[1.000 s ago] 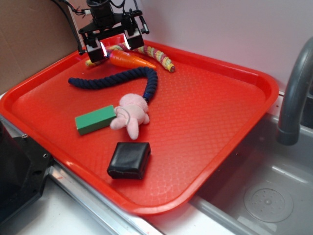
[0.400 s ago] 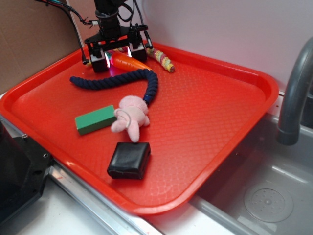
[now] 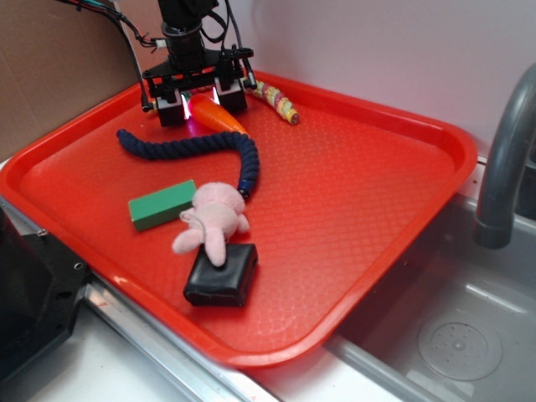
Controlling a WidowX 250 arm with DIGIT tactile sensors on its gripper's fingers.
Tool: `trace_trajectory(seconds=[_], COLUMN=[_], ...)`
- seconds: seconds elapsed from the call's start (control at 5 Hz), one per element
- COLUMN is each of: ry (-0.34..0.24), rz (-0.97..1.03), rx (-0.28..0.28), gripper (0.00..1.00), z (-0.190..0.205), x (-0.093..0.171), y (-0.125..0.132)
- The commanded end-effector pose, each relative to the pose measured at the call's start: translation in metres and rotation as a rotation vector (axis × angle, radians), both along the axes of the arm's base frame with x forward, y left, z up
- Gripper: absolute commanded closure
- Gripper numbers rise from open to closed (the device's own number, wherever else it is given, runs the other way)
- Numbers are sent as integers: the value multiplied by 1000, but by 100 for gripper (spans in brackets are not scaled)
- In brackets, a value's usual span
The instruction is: Grab the carrot.
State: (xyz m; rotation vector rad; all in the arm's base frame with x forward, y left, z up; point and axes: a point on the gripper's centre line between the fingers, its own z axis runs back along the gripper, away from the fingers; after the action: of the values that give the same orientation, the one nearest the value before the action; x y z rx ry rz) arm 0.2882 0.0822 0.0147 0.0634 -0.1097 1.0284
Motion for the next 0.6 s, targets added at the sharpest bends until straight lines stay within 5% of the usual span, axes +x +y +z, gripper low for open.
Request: trace_trajectory(seconds=[0.0,0.4], ry=[-63,-87], rz=[-189,-576], rx=[74,86], gripper=[100,100], z=[65,163], x=[-22,-56], y=[-3,-32])
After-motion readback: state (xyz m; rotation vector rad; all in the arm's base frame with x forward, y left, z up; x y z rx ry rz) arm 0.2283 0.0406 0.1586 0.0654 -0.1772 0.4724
